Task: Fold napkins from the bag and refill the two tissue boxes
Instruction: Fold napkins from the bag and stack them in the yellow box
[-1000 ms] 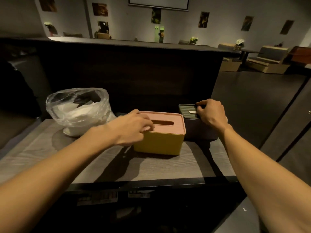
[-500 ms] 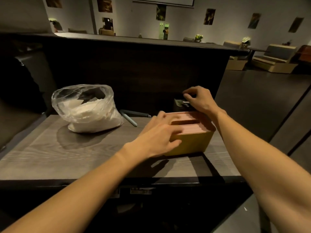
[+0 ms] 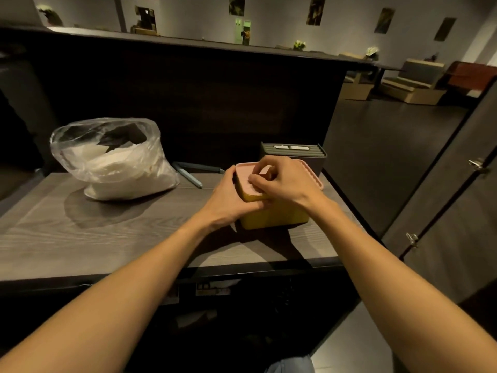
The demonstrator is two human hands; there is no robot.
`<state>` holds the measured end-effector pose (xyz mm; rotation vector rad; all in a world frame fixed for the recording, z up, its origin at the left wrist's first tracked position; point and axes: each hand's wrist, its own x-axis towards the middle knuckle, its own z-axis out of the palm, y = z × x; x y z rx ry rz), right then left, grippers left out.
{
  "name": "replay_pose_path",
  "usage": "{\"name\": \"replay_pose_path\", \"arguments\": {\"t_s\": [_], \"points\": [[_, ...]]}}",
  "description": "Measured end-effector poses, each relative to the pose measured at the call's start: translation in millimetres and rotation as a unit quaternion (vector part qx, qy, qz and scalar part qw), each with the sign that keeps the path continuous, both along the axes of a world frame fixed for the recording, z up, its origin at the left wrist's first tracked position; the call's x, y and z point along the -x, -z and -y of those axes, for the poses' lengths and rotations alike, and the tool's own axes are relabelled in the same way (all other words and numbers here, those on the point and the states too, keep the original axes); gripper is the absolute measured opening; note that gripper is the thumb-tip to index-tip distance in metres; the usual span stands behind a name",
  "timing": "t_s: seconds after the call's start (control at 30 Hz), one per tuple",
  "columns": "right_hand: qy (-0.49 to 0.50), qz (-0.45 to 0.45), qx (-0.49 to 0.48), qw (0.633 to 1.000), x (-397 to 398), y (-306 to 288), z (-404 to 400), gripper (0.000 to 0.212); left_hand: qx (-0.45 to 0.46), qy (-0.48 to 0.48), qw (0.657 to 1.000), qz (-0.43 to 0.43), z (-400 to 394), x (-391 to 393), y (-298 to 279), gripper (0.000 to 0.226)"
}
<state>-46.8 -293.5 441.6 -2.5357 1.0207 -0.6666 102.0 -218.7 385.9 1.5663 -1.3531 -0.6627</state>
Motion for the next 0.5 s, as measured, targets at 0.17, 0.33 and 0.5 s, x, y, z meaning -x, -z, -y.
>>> {"name": "replay_pose_path", "arguments": {"t_s": [0.17, 0.33, 0.5], "points": [[-0.028, 0.195, -0.061, 0.978, 7, -32, -2, 0.026, -0.008, 0.016, 1.0, -0.005, -11, -16, -5, 0.094], [0.038, 0.184, -0.06, 0.98, 49, -18, 15, 0.038, -0.046, 0.017, 0.999, 0.019, -36, -64, -7, 0.122], [0.102, -0.01, -0.075, 0.992, 82, 49, 33, 0.036, -0.055, 0.022, 0.998, 0.009, -53, -88, -4, 0.116]]}}
